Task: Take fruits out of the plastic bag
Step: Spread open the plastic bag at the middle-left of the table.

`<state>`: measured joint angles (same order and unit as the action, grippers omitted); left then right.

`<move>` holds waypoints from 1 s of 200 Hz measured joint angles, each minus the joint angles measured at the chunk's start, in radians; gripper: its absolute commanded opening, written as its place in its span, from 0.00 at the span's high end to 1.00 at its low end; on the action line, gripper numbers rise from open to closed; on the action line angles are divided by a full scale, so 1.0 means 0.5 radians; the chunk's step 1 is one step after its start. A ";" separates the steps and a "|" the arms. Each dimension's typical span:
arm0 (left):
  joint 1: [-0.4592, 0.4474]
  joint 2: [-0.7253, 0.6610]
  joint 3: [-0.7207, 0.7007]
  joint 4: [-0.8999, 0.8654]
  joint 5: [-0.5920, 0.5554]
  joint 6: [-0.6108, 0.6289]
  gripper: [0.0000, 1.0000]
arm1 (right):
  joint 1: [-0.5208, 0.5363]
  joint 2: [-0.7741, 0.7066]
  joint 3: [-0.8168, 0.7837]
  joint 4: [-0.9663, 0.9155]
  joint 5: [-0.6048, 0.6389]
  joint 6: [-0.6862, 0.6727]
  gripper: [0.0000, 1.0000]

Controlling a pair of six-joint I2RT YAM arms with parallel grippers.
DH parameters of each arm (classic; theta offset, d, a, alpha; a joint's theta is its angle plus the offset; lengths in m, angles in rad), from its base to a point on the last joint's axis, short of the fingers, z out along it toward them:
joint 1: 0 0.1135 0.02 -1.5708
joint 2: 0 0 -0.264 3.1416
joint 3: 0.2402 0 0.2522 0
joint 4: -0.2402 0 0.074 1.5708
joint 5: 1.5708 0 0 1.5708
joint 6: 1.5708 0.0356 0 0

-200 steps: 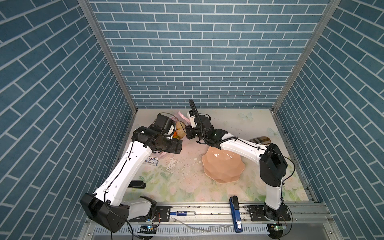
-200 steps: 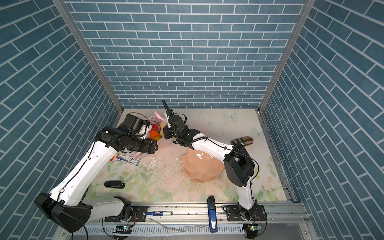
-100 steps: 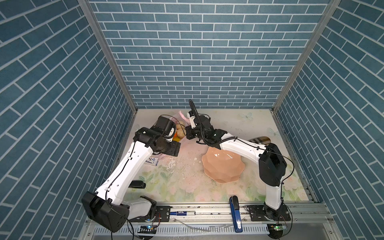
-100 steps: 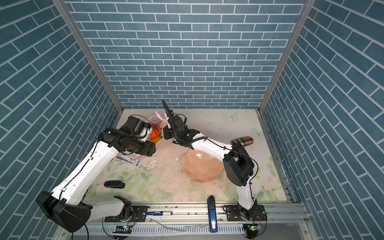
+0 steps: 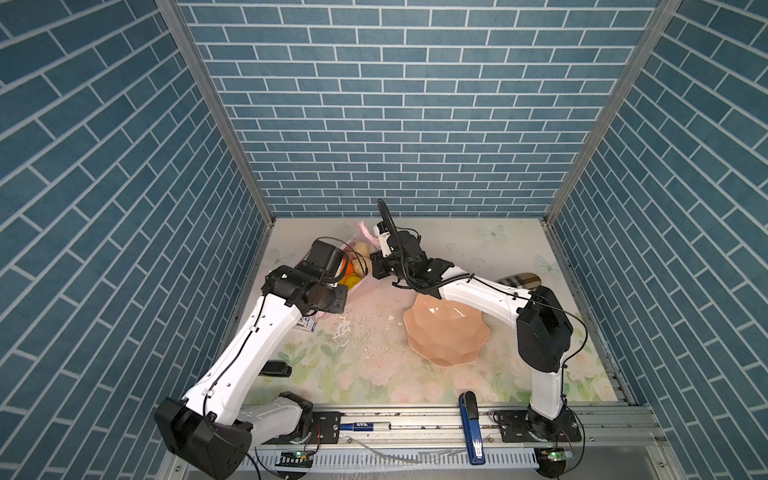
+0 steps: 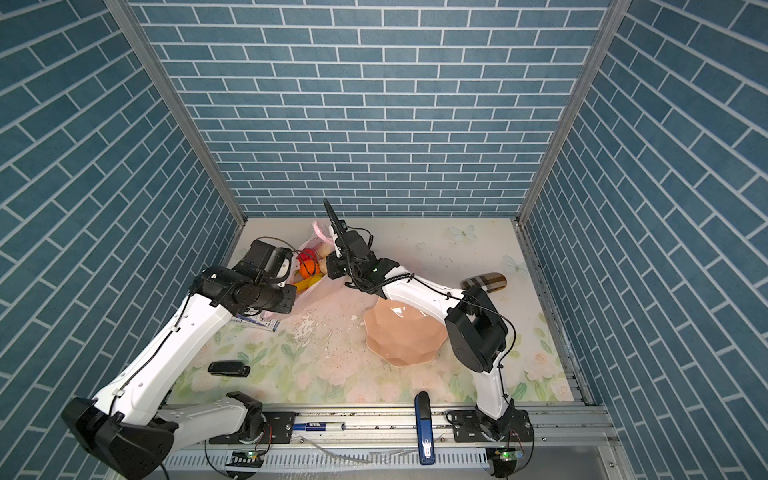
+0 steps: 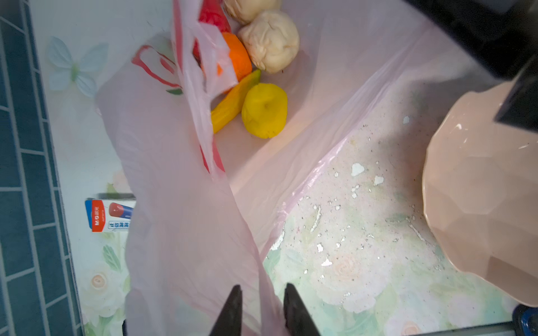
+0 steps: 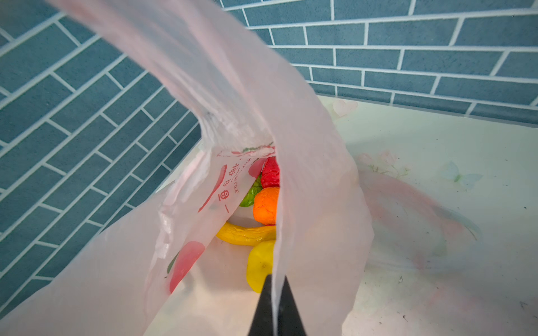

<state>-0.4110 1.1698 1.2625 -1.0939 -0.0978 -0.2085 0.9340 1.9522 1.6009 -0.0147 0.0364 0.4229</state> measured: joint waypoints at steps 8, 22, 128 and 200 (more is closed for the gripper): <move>0.000 -0.052 -0.018 0.036 -0.031 -0.021 0.86 | 0.000 0.000 -0.003 0.001 0.000 -0.001 0.95; 0.000 -0.156 -0.066 0.111 -0.082 -0.067 0.91 | 0.000 0.000 -0.027 0.018 0.001 0.000 0.95; 0.000 -1.090 -0.771 0.509 -0.304 -0.520 1.00 | 0.028 -0.237 -0.664 0.148 -0.036 -0.002 0.95; 0.000 -1.553 -1.094 0.552 -0.324 -0.871 1.00 | 0.110 -0.472 -0.958 0.082 0.005 0.053 0.96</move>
<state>-0.4110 0.3931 0.7155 -0.8181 -0.2600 -0.6441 0.9890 1.7164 1.1217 0.0261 0.0387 0.4496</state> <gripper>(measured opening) 0.047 0.045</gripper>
